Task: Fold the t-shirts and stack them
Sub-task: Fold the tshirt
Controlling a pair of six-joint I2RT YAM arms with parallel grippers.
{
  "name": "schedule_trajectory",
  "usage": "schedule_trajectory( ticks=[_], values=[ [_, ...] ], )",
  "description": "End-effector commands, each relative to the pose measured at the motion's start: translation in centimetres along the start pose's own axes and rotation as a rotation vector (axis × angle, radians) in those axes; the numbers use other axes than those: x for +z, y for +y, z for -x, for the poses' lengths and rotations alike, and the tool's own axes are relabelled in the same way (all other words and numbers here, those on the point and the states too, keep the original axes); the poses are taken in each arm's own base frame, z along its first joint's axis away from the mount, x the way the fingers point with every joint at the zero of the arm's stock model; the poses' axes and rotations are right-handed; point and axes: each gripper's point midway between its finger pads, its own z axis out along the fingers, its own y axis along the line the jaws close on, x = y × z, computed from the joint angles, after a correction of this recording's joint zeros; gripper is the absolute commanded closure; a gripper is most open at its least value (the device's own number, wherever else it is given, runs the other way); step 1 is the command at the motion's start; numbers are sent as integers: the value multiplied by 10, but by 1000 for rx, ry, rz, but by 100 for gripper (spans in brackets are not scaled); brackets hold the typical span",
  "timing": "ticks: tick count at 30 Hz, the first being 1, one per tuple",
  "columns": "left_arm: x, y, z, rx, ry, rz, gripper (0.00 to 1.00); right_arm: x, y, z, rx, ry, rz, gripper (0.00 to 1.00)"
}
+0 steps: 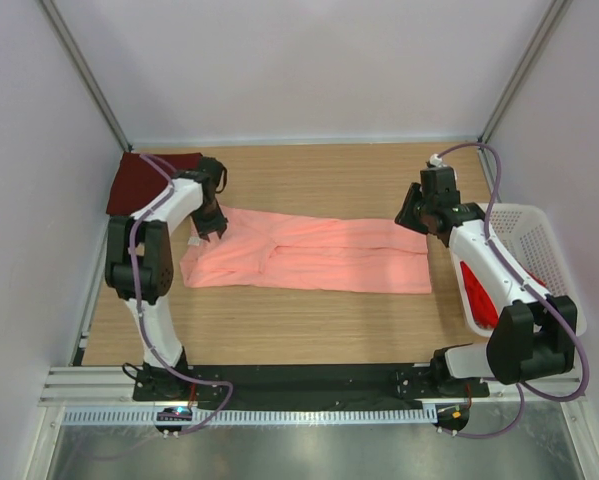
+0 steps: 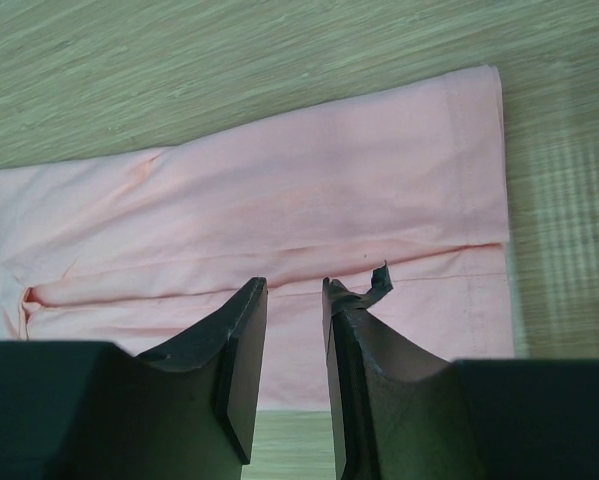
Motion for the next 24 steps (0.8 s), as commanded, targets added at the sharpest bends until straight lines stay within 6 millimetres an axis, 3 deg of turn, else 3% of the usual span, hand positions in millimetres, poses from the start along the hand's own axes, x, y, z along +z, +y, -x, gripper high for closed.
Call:
schedule_trajectory(
  ticks=[1,9,11,12,13,15,16,19,20,22,24],
  values=[
    [22,-27,13,36,13,-29,67,-10,7,22,2,-55,13,64],
    [42,-70,62,102,-31,-46,67,-31,11,40,7,-102,15,64],
    [47,-80,68,99,-28,-67,68,-37,12,44,16,-121,22,64],
    [62,-87,62,104,12,-83,68,-39,13,46,21,-128,23,64],
    [57,-100,76,93,-14,-122,68,-40,13,48,30,-136,24,64],
    [73,-117,77,94,7,-171,67,-45,14,52,36,-158,24,64],
    [66,-134,89,89,-15,-237,67,-45,13,53,40,-161,24,64],
    [74,-166,105,79,-45,-354,64,-47,15,56,41,-171,28,64],
    [62,-187,123,59,-95,-443,62,-47,14,56,35,-170,25,64],
    [67,-208,132,42,-115,-530,58,-44,12,55,28,-165,13,64],
    [48,-243,151,10,-164,-711,55,-43,9,53,26,-155,-1,64]
  ],
)
